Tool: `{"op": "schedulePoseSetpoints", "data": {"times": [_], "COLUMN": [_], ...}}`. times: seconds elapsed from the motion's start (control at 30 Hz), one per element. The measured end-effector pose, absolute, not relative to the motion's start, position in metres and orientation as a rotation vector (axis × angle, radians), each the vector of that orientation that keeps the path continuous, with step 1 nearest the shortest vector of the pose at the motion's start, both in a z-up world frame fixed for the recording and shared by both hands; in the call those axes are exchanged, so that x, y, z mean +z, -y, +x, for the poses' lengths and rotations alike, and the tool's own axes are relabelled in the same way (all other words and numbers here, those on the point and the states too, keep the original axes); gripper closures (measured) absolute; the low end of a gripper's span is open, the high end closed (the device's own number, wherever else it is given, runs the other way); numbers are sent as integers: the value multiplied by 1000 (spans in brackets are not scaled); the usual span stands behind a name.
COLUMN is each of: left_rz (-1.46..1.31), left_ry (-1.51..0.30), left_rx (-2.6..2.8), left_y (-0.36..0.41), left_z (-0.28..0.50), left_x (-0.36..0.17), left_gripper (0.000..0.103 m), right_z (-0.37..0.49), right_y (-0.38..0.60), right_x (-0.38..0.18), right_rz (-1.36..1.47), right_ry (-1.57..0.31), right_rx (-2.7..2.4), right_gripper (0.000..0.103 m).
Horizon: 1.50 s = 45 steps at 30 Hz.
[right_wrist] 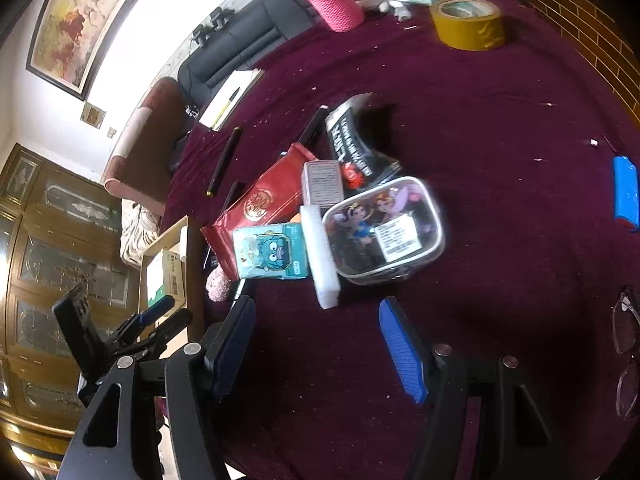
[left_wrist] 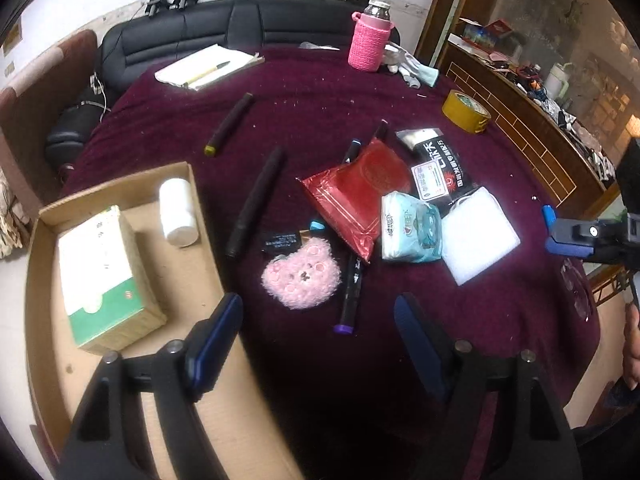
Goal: Organize objects
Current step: 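Grasp the pink fluffy pouch with the left gripper, then grasp the white foam block with the right gripper while the left gripper holds the pouch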
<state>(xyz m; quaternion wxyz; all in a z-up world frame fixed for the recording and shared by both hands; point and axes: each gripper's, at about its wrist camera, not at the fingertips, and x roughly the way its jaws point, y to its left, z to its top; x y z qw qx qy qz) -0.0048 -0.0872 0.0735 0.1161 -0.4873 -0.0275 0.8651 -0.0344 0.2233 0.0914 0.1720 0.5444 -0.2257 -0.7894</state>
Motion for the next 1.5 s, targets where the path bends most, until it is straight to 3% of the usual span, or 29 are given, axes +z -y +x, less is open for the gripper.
{"op": "schedulePoseSetpoints", "data": {"times": [0.5, 0.73, 0.83, 0.9, 0.93, 1.07, 1.17, 1.23, 1.33, 1.4, 1.5], "left_rz": [-1619, -1682, -1684, -1664, -1647, -1630, -1612, -1603, -1594, -1604, -1618], "left_ry": [249, 167, 53, 115, 162, 152, 90, 64, 80, 97, 129], "left_rx": [2488, 2488, 2539, 2506, 2478, 2465, 2475, 2485, 2490, 2482, 2474], "left_y": [87, 75, 66, 64, 64, 55, 45, 42, 44, 45, 47], "left_z": [-48, -65, -69, -67, -65, -51, -38, -33, -32, -34, -37], "left_x": [40, 22, 19, 18, 18, 16, 14, 14, 14, 14, 14], "left_gripper": [25, 25, 25, 36, 50, 60, 73, 74, 74, 74, 73], "right_z": [-25, -21, -21, -22, -24, -34, -49, -58, -72, -76, -75], "right_y": [-237, -241, -240, -238, -236, -224, -207, -197, -183, -177, -167], "right_x": [87, 87, 85, 84, 84, 84, 85, 81, 68, 60, 52], "right_rz": [1574, 1581, 1588, 1590, 1588, 1565, 1538, 1543, 1575, 1610, 1629], "right_ry": [651, 657, 654, 650, 645, 580, 449, 388, 322, 307, 275], "right_rx": [-2237, -2255, -2259, -2262, -2264, -2262, -2295, -2297, -2278, -2250, -2214], "right_gripper": [32, 31, 31, 31, 31, 31, 31, 31, 45, 71, 87]}}
